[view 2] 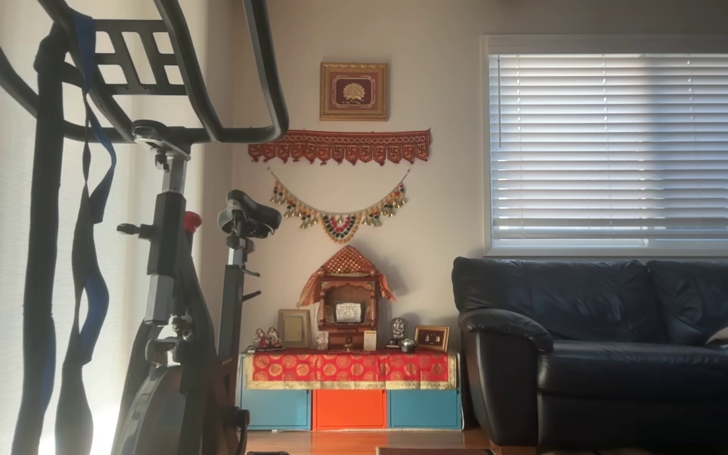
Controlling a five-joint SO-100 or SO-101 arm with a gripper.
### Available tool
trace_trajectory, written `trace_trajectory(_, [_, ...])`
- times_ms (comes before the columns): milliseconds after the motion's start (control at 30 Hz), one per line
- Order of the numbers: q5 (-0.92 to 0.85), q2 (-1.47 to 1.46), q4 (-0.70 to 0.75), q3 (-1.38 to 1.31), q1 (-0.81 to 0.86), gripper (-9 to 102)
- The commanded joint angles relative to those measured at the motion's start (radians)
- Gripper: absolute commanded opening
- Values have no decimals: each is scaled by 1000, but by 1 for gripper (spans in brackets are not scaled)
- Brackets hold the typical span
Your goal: Sort medicines into box.
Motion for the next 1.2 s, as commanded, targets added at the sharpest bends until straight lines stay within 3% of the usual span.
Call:
trace_trajectory(0, [-3, 15, -21, -64, 23, 24])
trace_trajectory(367, [-2, -37, -72, -66, 31, 26])
trace_trajectory(1167, [2, -120, -129, -71, 32, 19])
